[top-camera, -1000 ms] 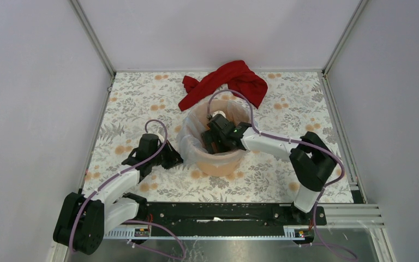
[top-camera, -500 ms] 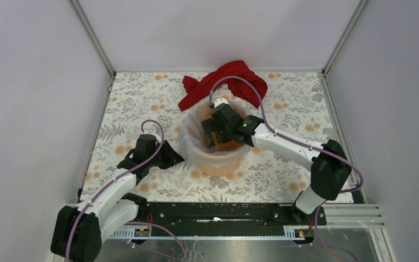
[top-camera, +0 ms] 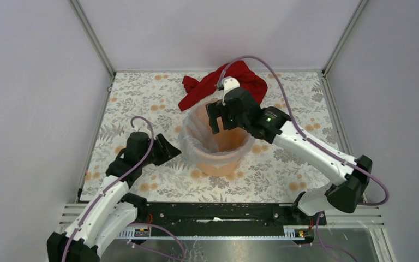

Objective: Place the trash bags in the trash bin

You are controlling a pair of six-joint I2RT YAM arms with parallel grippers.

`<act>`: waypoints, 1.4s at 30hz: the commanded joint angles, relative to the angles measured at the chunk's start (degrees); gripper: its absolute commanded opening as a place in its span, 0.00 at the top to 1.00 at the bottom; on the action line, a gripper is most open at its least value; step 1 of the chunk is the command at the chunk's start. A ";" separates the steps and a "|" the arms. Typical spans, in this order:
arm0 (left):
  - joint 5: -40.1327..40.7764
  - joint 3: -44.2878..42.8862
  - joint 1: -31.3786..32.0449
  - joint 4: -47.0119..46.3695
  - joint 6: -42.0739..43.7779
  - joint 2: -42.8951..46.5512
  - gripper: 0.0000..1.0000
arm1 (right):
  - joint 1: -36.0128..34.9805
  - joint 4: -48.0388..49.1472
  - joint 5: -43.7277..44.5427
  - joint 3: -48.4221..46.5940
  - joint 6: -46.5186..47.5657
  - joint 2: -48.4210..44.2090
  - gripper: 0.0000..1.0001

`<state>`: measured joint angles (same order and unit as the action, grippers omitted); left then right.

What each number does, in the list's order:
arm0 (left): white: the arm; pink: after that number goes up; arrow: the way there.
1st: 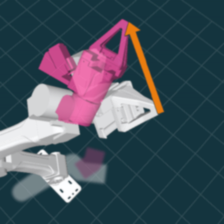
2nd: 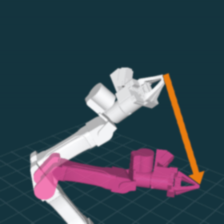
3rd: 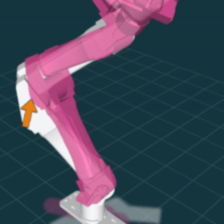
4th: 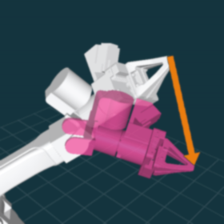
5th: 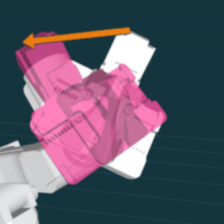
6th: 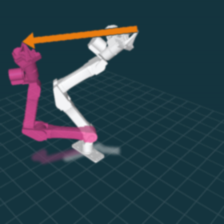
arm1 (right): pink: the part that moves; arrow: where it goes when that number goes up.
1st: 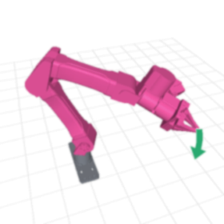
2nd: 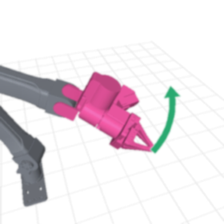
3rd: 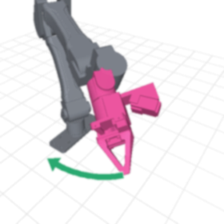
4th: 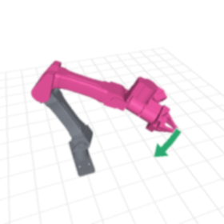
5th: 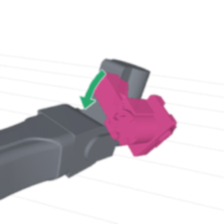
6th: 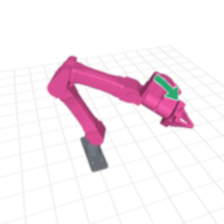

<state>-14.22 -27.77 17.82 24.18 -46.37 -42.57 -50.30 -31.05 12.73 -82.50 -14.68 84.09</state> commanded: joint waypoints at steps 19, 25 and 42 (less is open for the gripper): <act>6.73 -39.57 0.15 10.37 11.00 4.19 0.23 | 16.02 -0.55 -7.11 5.66 -2.14 -14.13 0.08; 6.60 -44.38 0.19 10.43 12.34 3.05 0.22 | 16.48 0.34 -12.25 8.80 -3.65 -13.34 0.27; 5.43 -50.08 0.19 8.34 10.51 2.59 0.20 | 4.50 8.89 -9.25 4.77 -14.81 -0.18 0.84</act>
<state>-7.46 -74.96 17.87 35.92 -35.57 -39.59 -41.47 -27.59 2.85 -73.45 -24.36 79.20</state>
